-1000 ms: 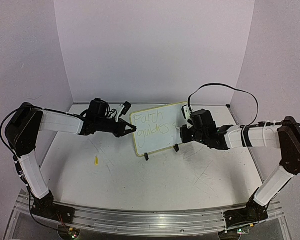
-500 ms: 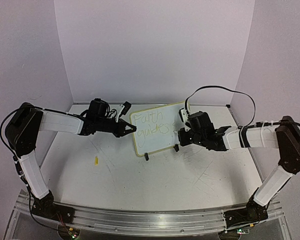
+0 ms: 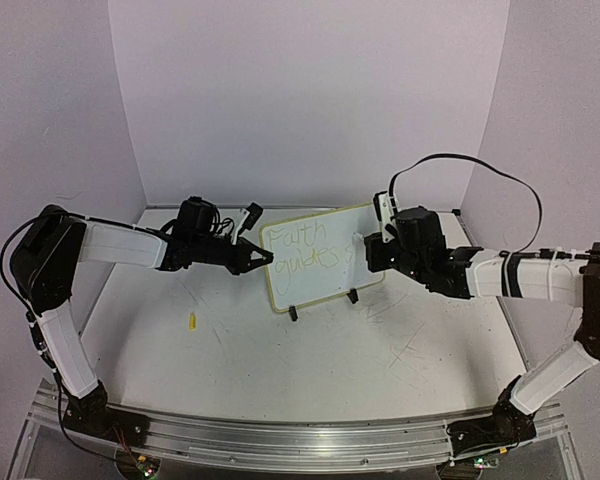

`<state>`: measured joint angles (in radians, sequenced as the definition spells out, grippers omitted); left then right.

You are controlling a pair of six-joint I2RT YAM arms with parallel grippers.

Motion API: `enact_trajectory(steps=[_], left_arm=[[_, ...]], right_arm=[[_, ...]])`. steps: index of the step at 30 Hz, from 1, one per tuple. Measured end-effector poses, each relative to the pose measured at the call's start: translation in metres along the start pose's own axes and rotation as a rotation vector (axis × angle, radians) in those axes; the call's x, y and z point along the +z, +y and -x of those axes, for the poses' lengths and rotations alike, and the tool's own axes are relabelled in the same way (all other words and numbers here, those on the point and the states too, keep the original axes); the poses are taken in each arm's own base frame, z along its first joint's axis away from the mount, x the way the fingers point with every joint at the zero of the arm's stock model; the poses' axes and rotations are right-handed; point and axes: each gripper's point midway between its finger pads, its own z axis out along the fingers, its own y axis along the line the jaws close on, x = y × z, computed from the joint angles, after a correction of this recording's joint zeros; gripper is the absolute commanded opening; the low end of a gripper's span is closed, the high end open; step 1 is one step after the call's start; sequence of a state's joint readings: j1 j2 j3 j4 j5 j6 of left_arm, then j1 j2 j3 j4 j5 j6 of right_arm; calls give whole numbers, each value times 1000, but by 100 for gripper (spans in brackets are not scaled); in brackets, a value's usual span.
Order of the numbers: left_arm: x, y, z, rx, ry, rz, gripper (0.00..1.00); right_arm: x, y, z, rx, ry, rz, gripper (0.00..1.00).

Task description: Write a sentence on the whiteboard

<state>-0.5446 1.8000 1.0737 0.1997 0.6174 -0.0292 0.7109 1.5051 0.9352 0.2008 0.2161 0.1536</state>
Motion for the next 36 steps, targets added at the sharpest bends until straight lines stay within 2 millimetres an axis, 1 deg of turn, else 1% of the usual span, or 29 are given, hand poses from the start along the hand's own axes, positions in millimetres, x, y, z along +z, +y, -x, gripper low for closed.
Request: enact_trajectory(steps=[5, 9, 11, 16, 24, 36], left_arm=[[0, 0, 0, 0, 0, 0, 0], [0, 0, 0, 0, 0, 0, 0], [0, 0, 0, 1, 0, 0, 0], [0, 0, 0, 3, 0, 0, 0], [0, 0, 0, 3, 0, 0, 0], [0, 0, 0, 2, 0, 0, 0]], right_arm=[[7, -8, -7, -8, 21, -25, 0], [14, -10, -18, -20, 50, -34, 0], [15, -10, -20, -25, 56, -35, 0], [16, -9, -19, -29, 54, -35, 0], [20, -6, -9, -27, 36, -32, 0], [24, -6, -14, -29, 49, -34, 0]])
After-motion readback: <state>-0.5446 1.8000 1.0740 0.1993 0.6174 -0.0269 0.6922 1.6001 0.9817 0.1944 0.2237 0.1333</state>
